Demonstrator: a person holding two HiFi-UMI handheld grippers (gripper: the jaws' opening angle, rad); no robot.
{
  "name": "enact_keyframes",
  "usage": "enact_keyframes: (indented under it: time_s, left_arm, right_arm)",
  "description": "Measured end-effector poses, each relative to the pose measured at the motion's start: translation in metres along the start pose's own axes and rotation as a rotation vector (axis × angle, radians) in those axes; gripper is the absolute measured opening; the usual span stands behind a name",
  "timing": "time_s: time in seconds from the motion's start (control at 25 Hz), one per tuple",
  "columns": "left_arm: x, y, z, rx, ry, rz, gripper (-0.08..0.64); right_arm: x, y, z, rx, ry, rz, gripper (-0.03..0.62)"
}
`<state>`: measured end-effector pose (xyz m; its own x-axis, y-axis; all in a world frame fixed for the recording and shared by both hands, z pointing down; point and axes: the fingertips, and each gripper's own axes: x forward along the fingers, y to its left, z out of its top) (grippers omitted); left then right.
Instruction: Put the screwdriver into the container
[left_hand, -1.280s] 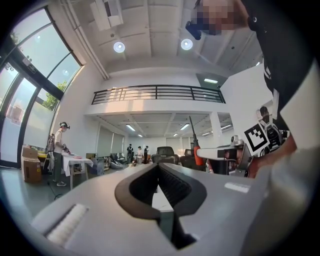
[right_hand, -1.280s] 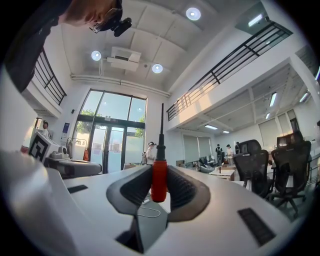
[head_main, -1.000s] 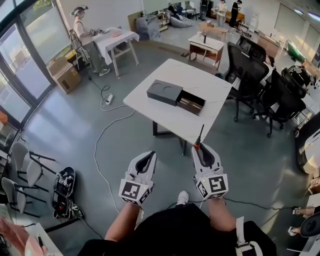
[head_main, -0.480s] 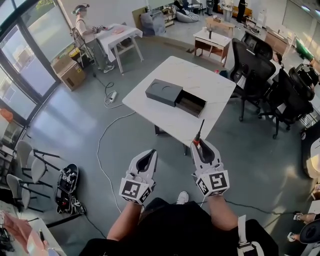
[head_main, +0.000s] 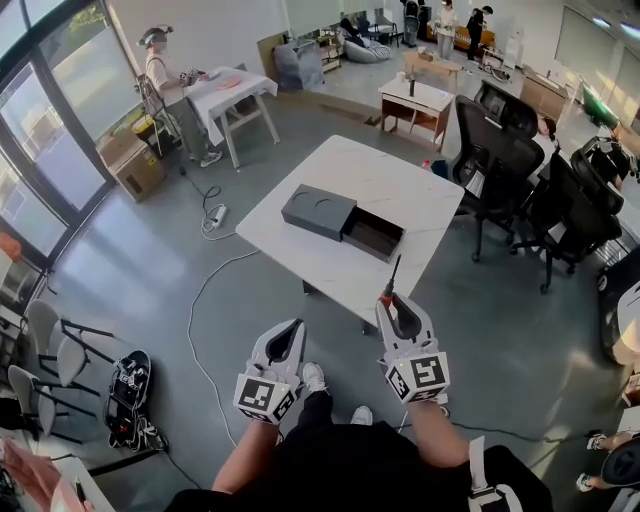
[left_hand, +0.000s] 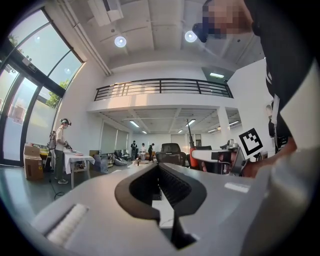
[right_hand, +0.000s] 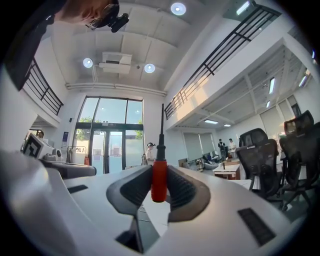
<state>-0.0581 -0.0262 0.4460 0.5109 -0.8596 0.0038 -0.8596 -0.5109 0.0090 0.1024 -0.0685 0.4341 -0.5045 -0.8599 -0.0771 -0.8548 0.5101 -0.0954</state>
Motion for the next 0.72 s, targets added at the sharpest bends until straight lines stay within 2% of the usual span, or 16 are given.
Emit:
enact_keyframes:
  time_s: [0.32,0.52,0.72]
  left_arm:
    - [0.041,0.047,-0.005,-0.009,-0.012,-0.018,0.011]
    - [0.073,0.087,-0.004,-0.058,-0.016,-0.045,0.011]
    - [0.099,0.13,-0.001,-0.066,-0.024,-0.074,0.011]
  right_arm:
    - [0.056,-0.012,0.0,-0.025,-0.001,-0.018,0.1]
    - [0.107,-0.018,-0.002,-0.032,0.017,-0.029,0.1]
    - [0.15,-0.023,-0.002,-0.047,0.018,-0.063,0.1]
